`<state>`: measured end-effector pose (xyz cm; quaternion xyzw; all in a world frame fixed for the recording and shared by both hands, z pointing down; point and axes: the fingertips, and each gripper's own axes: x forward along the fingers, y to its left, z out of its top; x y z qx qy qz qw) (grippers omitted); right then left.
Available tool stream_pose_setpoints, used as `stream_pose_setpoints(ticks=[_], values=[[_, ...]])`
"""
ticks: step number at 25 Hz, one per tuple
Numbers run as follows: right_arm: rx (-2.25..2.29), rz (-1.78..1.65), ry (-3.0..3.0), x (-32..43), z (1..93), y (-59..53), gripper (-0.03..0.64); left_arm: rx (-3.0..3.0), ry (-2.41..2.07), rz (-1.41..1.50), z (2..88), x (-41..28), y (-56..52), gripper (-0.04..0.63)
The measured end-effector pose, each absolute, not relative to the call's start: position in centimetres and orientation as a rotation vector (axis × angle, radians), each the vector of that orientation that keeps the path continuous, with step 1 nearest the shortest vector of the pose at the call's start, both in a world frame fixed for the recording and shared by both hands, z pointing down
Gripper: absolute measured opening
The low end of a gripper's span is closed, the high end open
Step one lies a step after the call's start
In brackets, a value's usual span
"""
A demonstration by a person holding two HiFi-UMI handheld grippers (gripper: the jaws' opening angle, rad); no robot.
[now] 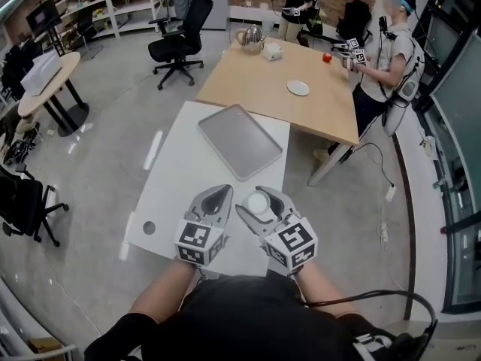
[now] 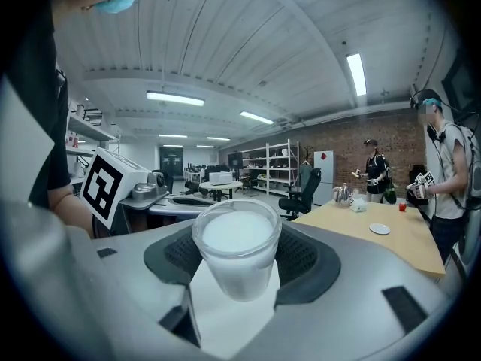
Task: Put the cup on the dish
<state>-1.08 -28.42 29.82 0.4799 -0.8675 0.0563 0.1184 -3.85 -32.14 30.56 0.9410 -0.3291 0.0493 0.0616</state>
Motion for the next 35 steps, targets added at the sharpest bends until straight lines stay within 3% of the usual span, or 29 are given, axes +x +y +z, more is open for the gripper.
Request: stream_pose_setpoints(ticks=[35], values=[[1.416, 0.218, -2.552, 8.4, 32.4, -46.4, 0.267, 2.741, -1.104, 0.195, 35.2, 3.9, -49.9, -0.002]])
